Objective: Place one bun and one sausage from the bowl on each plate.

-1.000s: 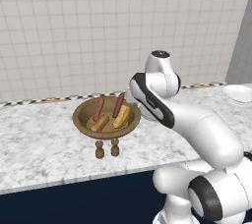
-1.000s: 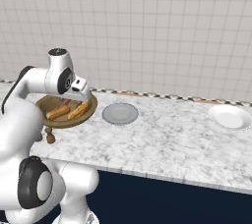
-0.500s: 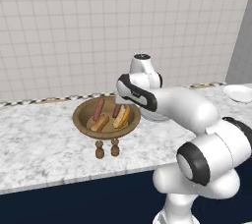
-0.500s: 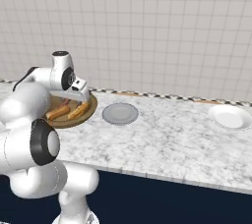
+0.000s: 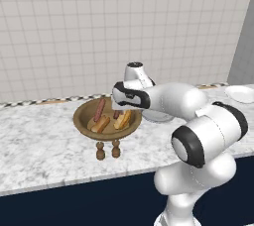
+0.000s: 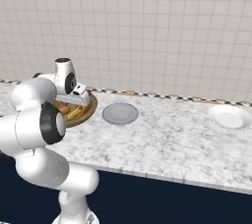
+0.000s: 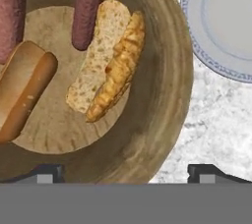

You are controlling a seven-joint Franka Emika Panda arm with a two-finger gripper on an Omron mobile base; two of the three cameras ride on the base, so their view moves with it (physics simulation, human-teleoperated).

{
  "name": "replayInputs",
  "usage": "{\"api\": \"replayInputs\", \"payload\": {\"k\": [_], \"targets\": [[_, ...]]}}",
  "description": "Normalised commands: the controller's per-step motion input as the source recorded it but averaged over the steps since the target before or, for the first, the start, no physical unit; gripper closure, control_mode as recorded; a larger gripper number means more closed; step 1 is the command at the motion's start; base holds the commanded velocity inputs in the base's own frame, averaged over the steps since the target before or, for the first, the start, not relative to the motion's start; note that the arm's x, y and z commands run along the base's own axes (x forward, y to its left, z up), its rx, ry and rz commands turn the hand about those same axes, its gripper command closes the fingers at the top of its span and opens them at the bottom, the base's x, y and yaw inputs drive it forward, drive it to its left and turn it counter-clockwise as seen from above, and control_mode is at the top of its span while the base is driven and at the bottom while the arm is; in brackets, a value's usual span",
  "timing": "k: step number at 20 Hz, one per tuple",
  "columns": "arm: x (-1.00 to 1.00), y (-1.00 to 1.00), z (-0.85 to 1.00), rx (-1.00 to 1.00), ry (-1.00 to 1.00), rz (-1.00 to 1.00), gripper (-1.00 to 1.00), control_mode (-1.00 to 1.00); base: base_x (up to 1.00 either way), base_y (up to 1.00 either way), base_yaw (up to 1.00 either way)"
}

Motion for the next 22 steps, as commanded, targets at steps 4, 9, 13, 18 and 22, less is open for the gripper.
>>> {"api": "replayInputs", "payload": {"k": [4, 9, 13, 18, 22], "targets": [[0.42, 0.02, -0.45, 0.0, 0.03, 0.0, -1.0, -1.0, 0.0, 0.0, 0.0], [0.37, 0.1, -0.16, 0.0, 0.01, -0.02, -1.0, -1.0, 0.0, 0.0, 0.0], [0.37, 0.2, -0.33, -0.03, 0.0, -0.02, -1.0, -1.0, 0.0, 0.0, 0.0], [0.29, 0.1, -0.46, -0.02, 0.03, 0.0, -1.0, -1.0, 0.0, 0.0, 0.0], [0.06, 0.02, -0.52, -0.01, 0.01, 0.0, -1.0, -1.0, 0.0, 0.0, 0.0]]}}
